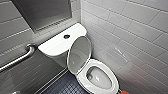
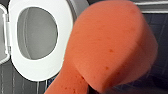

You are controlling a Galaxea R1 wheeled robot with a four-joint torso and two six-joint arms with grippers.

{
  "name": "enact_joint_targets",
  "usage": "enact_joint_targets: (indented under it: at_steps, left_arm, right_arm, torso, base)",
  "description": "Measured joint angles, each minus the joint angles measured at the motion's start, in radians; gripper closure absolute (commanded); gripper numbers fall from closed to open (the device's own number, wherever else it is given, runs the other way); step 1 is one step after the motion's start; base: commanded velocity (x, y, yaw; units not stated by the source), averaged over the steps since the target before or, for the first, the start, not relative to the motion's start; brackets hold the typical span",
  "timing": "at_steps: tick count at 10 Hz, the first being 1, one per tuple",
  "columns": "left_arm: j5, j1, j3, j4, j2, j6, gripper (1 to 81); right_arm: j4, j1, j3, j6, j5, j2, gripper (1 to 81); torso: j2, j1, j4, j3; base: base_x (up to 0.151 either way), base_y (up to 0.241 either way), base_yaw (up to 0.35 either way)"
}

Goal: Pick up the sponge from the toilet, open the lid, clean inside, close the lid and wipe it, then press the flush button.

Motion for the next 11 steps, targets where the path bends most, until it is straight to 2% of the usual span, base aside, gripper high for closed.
enact_joint_targets:
  at_steps: [3,6,9,11]
  left_arm:
    - [-0.004,0.000,0.012,0.000,-0.018,0.003,1.0]
    - [-0.007,0.000,0.014,0.000,-0.012,0.003,1.0]
    - [-0.008,-0.001,0.015,0.000,-0.002,0.003,1.0]
    - [-0.010,-0.001,0.015,0.000,-0.002,0.003,1.0]
  right_arm:
    - [-0.007,-0.095,0.150,-0.004,0.036,-0.104,81.1]
    - [-0.029,-0.094,0.300,-0.011,0.049,-0.216,81.1]
    - [-0.038,0.075,0.351,-0.013,-0.042,-0.205,81.1]
    - [-0.045,0.213,0.298,-0.013,-0.143,-0.126,81.1]
  torso:
    - [0.000,0.000,0.000,0.000]
    - [0.000,0.000,0.000,0.000]
    - [0.000,0.000,0.000,0.000]
    - [0.000,0.000,0.000,0.000]
  base:
    - [0.000,0.000,0.000]
    - [0.000,0.000,0.000]
    - [0.000,0.000,0.000]
    - [0.000,0.000,0.000]
